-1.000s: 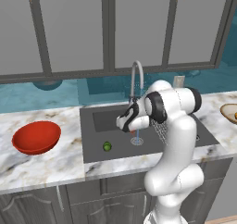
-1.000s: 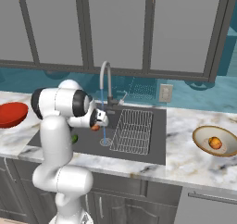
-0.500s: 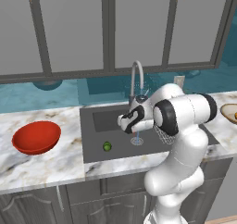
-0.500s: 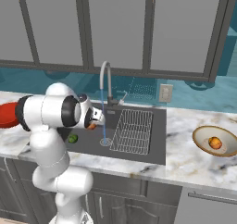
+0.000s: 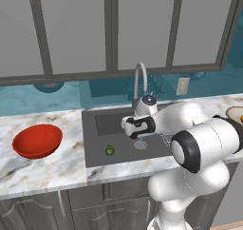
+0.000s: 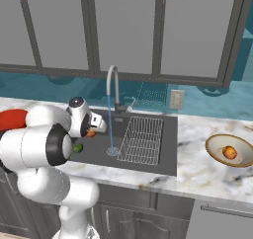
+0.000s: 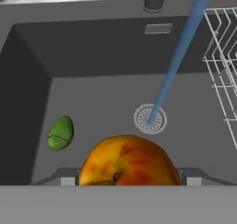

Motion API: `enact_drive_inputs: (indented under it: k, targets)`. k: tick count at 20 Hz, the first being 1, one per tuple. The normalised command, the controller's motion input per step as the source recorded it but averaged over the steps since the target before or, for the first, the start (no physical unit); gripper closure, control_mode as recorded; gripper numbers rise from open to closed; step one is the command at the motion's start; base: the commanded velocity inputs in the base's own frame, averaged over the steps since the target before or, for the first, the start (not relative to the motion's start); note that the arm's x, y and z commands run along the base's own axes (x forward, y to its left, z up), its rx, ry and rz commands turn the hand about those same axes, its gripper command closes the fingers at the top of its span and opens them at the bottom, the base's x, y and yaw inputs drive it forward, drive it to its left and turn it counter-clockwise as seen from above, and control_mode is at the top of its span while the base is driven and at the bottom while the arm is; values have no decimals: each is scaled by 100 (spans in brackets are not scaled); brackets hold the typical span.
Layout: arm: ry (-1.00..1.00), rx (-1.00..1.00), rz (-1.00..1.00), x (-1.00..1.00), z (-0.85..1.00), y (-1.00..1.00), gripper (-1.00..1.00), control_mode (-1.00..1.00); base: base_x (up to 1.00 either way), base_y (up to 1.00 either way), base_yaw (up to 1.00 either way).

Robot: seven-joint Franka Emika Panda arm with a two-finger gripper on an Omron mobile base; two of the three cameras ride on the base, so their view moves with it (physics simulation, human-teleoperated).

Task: Pick the peachs from the sink and place them in one bowl. Place the avocado in the other bowl. Then turn off the sink faucet.

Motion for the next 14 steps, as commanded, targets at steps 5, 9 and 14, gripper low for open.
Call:
enact_drive_inputs:
  k: [5,9,14]
  targets:
    - [0,0,0,-45,57,1,100,-100,0,0,0]
    - [-1,0,0,-26,50,0,100,-100,0,0,0]
    - [-1,0,0,-28,50,-7,100,-100,0,0,0]
